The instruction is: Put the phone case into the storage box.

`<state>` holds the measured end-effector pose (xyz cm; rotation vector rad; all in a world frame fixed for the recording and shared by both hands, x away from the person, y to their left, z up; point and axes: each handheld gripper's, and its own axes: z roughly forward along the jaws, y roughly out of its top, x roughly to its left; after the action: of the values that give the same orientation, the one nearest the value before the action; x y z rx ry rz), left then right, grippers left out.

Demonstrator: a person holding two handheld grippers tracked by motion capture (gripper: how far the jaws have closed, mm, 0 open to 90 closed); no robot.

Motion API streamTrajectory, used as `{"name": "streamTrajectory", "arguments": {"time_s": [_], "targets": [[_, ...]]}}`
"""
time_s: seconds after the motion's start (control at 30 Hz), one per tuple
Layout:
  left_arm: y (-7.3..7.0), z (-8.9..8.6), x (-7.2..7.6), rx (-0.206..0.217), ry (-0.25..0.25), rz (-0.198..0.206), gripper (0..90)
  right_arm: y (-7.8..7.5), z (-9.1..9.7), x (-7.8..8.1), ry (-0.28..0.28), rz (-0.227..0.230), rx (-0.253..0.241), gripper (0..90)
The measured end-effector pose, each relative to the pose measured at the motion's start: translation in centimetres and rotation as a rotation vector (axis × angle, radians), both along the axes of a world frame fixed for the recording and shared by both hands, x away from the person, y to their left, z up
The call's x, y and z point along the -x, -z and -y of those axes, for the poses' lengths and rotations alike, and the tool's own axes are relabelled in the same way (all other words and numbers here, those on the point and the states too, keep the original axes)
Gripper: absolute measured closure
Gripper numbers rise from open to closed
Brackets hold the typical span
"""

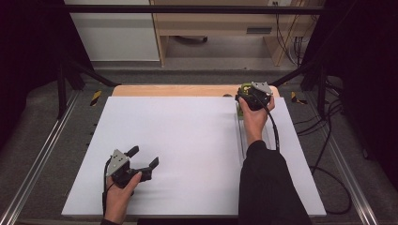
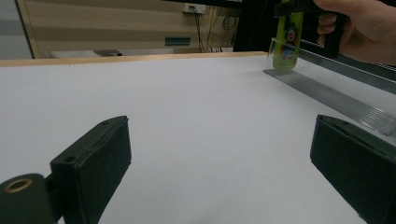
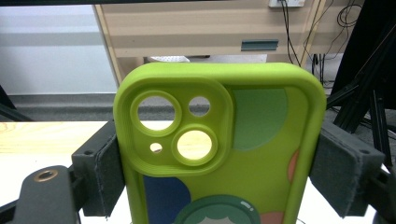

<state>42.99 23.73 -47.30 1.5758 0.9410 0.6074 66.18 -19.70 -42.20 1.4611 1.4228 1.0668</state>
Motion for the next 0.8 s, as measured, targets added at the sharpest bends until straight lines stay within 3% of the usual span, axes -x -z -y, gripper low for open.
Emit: {"name": "streamTrajectory", "arguments": {"time_s": [0.8], "targets": [[0.01, 0.16, 0.01, -0.003, 0.009, -0.003, 5.1, 0.72, -0.25, 0.04, 0.003, 0.0, 0.024, 16.3]]}}
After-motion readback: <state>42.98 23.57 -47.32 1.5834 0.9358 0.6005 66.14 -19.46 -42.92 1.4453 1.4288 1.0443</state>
